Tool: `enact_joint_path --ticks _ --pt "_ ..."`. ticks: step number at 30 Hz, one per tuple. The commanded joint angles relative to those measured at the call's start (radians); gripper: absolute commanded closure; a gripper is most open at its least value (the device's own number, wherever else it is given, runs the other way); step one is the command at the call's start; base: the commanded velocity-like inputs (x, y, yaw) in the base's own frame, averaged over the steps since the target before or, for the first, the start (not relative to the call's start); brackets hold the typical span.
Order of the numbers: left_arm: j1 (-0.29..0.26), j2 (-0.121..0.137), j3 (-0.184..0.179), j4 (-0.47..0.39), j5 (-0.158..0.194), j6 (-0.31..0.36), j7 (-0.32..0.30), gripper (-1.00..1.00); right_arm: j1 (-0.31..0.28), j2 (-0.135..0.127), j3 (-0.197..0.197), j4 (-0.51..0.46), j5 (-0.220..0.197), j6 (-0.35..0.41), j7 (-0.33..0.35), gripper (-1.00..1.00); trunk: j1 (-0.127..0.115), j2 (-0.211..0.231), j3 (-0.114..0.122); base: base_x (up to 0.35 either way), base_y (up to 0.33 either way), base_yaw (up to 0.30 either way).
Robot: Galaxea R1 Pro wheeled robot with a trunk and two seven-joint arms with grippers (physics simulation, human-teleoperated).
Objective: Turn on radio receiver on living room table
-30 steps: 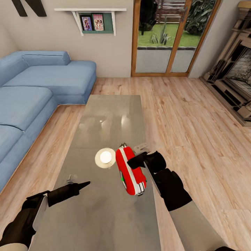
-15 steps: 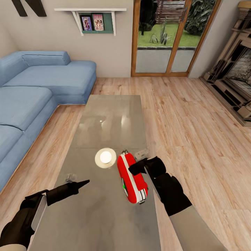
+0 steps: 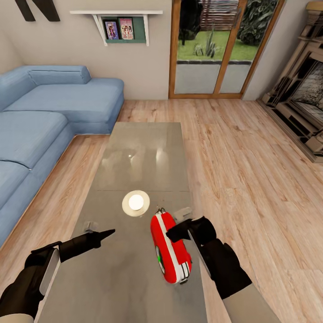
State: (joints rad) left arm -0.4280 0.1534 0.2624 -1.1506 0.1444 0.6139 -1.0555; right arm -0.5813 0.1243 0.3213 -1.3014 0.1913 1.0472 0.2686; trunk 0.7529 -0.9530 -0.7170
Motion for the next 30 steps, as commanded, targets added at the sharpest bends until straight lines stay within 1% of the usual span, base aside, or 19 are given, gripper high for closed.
enact_joint_path --ticks 1,3,4,8,30 --pt "0.000 0.000 0.000 0.000 0.000 0.002 0.000 1.00 0.000 0.000 0.000 -0.024 0.010 0.000 0.000 1.00 0.000 0.000 0.000 0.000 0.000 0.000" --pt "0.000 0.000 0.000 0.000 0.001 0.014 0.000 1.00 0.000 0.000 0.000 -0.026 0.010 0.000 0.000 1.00 0.000 0.000 0.000 0.000 0.000 0.000" --pt "0.000 0.001 -0.004 -0.015 0.004 0.059 -0.003 1.00 0.001 0.000 0.001 -0.028 0.008 0.000 0.000 1.00 0.000 0.000 0.000 0.000 0.000 0.000" --pt "0.000 0.001 -0.005 -0.040 0.008 0.069 -0.007 1.00 0.001 0.000 0.001 -0.029 0.008 0.000 0.000 1.00 0.000 0.000 0.000 0.000 0.000 0.000" --pt "0.000 0.001 -0.011 -0.038 0.003 0.073 -0.012 1.00 0.001 0.000 0.001 -0.029 0.013 0.000 0.000 1.00 0.084 -0.154 -0.069 0.000 0.000 0.000"
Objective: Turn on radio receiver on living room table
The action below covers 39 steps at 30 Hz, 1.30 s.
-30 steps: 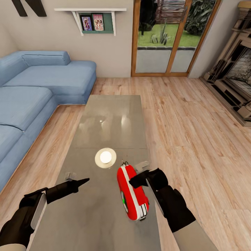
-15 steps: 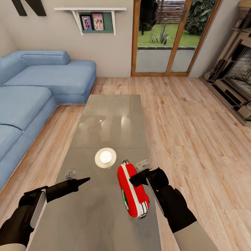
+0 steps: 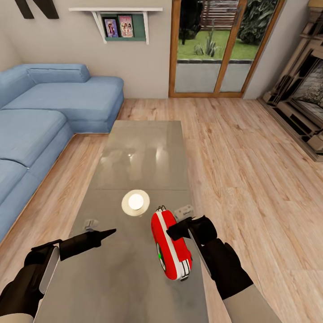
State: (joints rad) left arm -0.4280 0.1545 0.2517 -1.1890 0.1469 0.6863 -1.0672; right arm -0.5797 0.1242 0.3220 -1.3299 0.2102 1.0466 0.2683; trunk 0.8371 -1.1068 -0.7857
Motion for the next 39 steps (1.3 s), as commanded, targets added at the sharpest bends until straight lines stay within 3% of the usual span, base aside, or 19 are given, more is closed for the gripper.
enact_joint_path --ticks 1,16,26,31,39 --pt "0.000 0.000 0.000 0.000 0.001 0.000 0.000 1.00 0.000 0.000 0.000 0.000 -0.006 0.001 0.000 1.00 0.004 -0.007 -0.003 0.000 0.000 0.000" --pt "0.000 0.000 0.004 0.000 0.006 -0.001 -0.003 1.00 0.000 -0.013 0.000 0.000 0.001 0.001 -0.009 1.00 0.012 -0.021 -0.009 0.000 0.000 0.000" --pt "0.000 -0.001 0.004 0.000 0.006 -0.002 -0.004 1.00 -0.001 -0.015 0.001 -0.005 0.004 -0.087 -0.012 1.00 0.012 -0.021 -0.009 0.000 0.000 0.000" --pt "0.000 -0.001 0.003 0.002 0.006 -0.002 -0.004 1.00 -0.002 -0.047 0.002 -0.088 0.003 -0.105 -0.013 1.00 0.012 -0.021 -0.009 0.000 0.000 0.000" --pt "0.000 -0.001 0.003 0.002 0.006 -0.003 -0.004 1.00 -0.002 -0.049 0.002 -0.082 0.001 -0.124 -0.016 1.00 0.012 -0.021 -0.009 0.000 0.000 0.000"
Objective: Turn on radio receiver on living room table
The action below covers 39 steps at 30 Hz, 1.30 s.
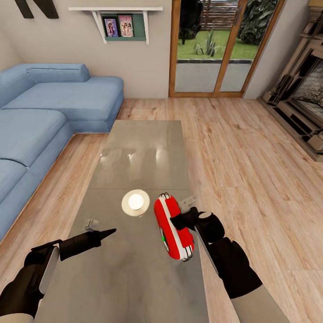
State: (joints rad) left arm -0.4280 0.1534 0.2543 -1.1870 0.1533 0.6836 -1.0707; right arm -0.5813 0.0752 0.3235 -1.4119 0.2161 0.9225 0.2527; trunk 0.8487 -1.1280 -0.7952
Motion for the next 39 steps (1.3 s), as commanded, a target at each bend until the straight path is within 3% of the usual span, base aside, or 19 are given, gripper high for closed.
enact_joint_path --ticks 1,11,18,30,32,39 --pt "0.000 0.000 0.000 0.000 -0.001 0.000 0.000 1.00 0.000 0.000 0.000 0.001 -0.006 -0.003 0.001 1.00 0.000 0.000 0.000 0.000 0.000 0.000" --pt "0.000 0.000 0.000 0.001 0.000 -0.001 0.000 1.00 0.000 0.002 -0.003 0.086 -0.012 -0.013 0.000 1.00 0.000 0.000 0.000 0.000 0.000 0.000" --pt "0.000 0.000 0.000 0.002 -0.001 -0.004 0.000 1.00 0.000 0.005 -0.008 0.190 -0.009 -0.092 -0.001 1.00 0.000 0.000 0.000 0.000 0.000 0.000" --pt "0.000 0.000 -0.003 0.004 -0.012 -0.009 0.008 1.00 0.000 0.005 -0.010 0.199 -0.004 -0.101 -0.001 1.00 0.000 0.000 0.000 0.000 0.000 0.000" --pt "0.000 0.000 -0.003 0.004 -0.011 -0.010 0.010 1.00 0.000 0.003 -0.009 0.199 -0.006 -0.139 0.000 1.00 0.000 0.000 0.000 0.000 0.000 0.000" --pt "0.000 0.000 -0.003 0.004 -0.011 -0.010 0.004 1.00 0.000 0.000 -0.007 0.199 -0.005 -0.148 0.001 1.00 0.000 0.000 0.000 0.000 0.000 0.000"
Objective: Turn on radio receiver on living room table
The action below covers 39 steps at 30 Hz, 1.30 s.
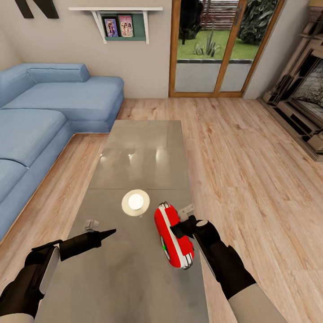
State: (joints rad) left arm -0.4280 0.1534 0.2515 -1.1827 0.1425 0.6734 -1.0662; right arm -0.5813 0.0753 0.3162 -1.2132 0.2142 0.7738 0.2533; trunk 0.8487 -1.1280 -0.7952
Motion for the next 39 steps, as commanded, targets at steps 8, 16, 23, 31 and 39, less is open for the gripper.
enact_joint_path --ticks 8,16,23,31,39 --pt "0.000 0.000 0.000 0.000 0.000 -0.001 -0.002 1.00 0.000 0.000 0.001 0.000 -0.006 -0.023 0.009 1.00 0.000 0.000 0.000 0.000 0.000 0.000" --pt "0.000 0.000 0.000 0.000 0.000 -0.002 -0.001 1.00 0.000 -0.001 0.000 0.002 -0.012 -0.055 0.008 -1.00 0.000 0.000 0.000 0.000 0.000 0.000" --pt "0.000 0.000 -0.001 0.000 0.001 -0.002 -0.001 1.00 0.000 -0.002 0.000 0.002 -0.013 -0.057 0.011 -1.00 0.000 0.000 0.000 0.000 0.000 0.000" --pt "0.000 0.000 -0.001 0.000 0.002 -0.002 -0.001 1.00 0.000 -0.002 -0.001 0.001 -0.013 -0.056 0.015 -1.00 0.000 0.000 0.000 0.000 0.000 0.000" --pt "0.000 0.000 0.000 0.000 0.002 -0.002 -0.002 1.00 -0.001 -0.002 0.004 -0.079 -0.013 -0.015 0.020 -1.00 0.000 0.000 0.000 0.000 0.000 0.000"
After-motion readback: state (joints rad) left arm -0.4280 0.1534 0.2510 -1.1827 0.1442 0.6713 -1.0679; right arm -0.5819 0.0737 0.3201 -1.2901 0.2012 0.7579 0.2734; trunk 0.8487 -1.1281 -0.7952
